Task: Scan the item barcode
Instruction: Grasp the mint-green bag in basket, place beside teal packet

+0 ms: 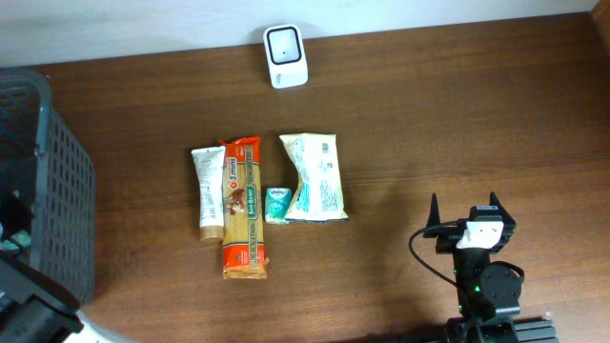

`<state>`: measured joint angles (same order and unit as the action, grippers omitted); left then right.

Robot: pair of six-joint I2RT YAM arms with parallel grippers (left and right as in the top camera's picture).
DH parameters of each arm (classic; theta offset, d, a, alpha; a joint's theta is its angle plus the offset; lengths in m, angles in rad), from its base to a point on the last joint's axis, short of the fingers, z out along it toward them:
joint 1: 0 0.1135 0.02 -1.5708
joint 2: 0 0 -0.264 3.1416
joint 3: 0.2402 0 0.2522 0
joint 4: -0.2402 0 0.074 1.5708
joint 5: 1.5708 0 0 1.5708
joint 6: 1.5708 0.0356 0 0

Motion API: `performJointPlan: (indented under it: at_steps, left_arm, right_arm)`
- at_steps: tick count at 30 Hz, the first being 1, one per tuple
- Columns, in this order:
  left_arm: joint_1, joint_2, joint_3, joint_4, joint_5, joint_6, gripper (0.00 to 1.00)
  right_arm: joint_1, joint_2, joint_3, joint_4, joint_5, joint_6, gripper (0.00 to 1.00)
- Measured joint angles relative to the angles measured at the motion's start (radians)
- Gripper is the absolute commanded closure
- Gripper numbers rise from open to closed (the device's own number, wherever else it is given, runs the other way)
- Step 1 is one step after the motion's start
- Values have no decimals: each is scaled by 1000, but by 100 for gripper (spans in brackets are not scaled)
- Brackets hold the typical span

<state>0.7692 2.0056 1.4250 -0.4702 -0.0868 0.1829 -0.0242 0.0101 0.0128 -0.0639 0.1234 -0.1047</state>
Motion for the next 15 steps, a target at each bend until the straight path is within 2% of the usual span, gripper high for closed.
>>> performJointPlan:
  at_steps: [4,7,10,12,15]
  left_arm:
    - [0,-127,40,-5,192,-80,83]
    - [0,-311,97,36,443,-182,85]
    - [-27,-462,127,76,603,-269,85]
    - [-91,-550,134,72,665,-313,85]
    - [-273,-603,145,7,705,-347,85]
  right_arm:
    - [0,0,0,0,0,0,2]
    - [0,0,0,0,0,0,2]
    - [0,0,0,0,0,0,1]
    - [0,0,0,0,0,0,2]
    - [0,0,0,0,0,0,1]
